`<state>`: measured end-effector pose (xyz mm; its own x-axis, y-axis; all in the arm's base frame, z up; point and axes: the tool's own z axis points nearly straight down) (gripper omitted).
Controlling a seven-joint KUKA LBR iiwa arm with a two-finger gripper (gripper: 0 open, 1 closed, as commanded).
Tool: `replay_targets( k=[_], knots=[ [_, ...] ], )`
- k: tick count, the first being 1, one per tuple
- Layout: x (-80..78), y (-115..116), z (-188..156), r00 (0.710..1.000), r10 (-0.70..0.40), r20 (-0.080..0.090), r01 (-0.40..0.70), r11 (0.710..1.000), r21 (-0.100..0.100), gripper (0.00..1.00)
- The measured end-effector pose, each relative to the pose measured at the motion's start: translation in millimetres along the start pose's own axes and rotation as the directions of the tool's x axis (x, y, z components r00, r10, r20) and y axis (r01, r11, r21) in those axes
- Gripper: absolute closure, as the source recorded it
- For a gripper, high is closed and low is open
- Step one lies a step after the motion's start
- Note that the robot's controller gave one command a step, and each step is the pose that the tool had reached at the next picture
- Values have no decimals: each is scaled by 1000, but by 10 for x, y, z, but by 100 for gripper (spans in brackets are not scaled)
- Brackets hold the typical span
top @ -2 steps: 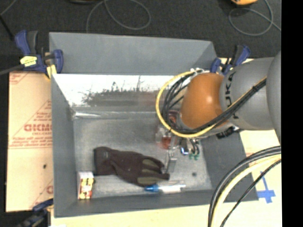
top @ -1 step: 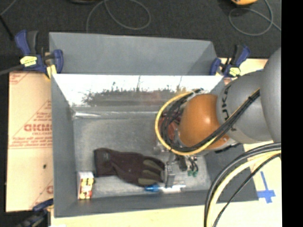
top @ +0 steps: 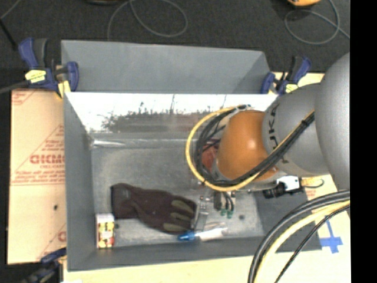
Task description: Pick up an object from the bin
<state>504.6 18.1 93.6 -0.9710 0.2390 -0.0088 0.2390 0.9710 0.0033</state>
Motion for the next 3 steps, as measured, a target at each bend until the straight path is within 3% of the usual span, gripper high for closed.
replay_targets(
  k=[1, 2, 3],
  knots=[
    [-520, -30, 195, 1000, 30, 9, -30, 1000, -3, 0],
    [29, 374, 234, 1000, 29, 2, -29, 1000, -1, 100],
    [29, 374, 234, 1000, 28, 2, -28, 1000, -1, 100]
  ],
)
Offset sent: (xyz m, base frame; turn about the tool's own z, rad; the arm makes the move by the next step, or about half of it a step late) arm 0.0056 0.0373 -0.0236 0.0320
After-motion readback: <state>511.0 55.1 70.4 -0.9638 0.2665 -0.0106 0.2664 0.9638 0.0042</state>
